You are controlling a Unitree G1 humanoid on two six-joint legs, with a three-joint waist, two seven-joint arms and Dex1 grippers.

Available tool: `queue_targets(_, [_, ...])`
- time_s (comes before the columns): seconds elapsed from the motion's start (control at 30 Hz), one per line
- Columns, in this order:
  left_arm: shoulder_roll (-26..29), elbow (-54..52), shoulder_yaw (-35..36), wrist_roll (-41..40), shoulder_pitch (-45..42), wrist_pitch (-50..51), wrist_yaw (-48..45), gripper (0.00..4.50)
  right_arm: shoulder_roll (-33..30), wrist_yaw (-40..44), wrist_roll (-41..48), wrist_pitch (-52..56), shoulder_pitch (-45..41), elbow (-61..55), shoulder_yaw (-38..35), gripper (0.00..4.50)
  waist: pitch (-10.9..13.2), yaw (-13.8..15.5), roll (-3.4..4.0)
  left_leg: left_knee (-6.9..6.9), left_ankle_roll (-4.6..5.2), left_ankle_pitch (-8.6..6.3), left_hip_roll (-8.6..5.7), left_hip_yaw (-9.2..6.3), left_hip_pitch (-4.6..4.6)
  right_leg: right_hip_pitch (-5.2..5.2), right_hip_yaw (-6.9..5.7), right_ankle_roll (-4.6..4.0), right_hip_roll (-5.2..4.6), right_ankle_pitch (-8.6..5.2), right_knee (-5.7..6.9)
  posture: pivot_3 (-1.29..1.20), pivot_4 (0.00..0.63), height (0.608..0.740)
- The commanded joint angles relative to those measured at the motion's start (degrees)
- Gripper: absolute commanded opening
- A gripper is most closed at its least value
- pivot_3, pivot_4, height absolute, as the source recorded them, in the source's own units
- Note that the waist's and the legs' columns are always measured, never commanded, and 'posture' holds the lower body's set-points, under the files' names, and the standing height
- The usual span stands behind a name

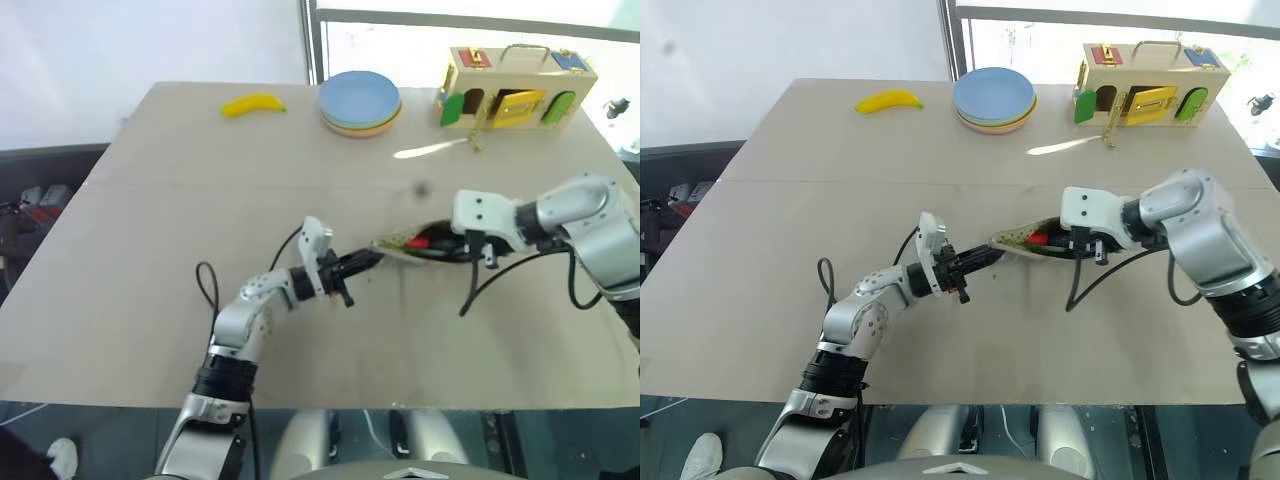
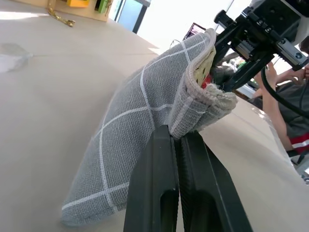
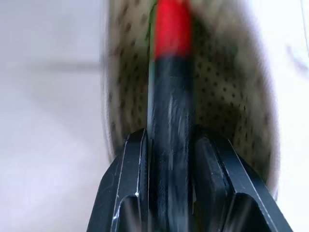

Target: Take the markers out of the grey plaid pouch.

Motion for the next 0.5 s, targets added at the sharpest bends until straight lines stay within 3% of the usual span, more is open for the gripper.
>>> queue_targets(0.03, [0.00,-1.56,-0.23,-0.84,-0.35,0.76,-0.74,0.00,0.39,-1.54,0.44,-0.04,-0.97,-0.13,-1.30,0.78,0.00,0.04,0.00,0.00,0.00,0.00,0.00,0.00,0.00,0.00,0.00,0.00,0.00,0.00,0.00,0.00,0.150,0.740])
queue_targets(0.5, [-0.10,-2.24,-0.54,-0.75,0.32,1.24,-0.66,0.00,-0.10,-1.84,-0.93,-3.28,0.82,1.79,0.74,0.78,0.00,0.12,0.00,0.00,0.00,0.00,-0.01,0.00,0.00,0.02,-0.01,0.00,0.02,0.00,-0.03,0.00,0.150,0.740])
